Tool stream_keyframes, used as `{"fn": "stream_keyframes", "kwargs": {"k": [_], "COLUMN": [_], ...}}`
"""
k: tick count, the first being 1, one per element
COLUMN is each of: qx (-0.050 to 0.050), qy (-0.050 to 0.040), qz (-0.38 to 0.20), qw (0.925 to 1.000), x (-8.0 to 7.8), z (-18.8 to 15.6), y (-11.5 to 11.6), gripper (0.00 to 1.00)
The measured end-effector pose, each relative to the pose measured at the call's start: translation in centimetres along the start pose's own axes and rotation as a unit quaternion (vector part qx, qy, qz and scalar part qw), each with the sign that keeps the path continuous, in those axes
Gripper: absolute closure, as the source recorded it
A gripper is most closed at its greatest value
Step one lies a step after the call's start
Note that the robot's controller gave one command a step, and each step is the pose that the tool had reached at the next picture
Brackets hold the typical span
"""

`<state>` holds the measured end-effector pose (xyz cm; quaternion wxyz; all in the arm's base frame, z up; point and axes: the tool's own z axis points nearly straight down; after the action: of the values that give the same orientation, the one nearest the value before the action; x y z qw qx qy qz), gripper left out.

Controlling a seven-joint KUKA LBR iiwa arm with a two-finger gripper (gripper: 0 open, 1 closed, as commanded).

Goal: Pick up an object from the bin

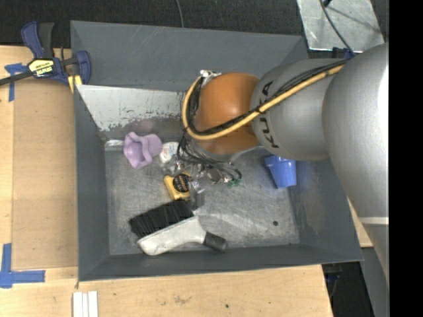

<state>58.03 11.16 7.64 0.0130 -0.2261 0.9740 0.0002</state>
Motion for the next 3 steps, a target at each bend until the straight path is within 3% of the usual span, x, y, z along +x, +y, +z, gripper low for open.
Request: {"fn": "stream_keyframes", "kwargs": {"k": [3], "qx": [0.000], "qy": [-0.0003], "qz": [0.000], "qw": [1.0000], "x": [-0.02], "z": [-0.02], "y": [-0.01], "gripper": [1.00]}}
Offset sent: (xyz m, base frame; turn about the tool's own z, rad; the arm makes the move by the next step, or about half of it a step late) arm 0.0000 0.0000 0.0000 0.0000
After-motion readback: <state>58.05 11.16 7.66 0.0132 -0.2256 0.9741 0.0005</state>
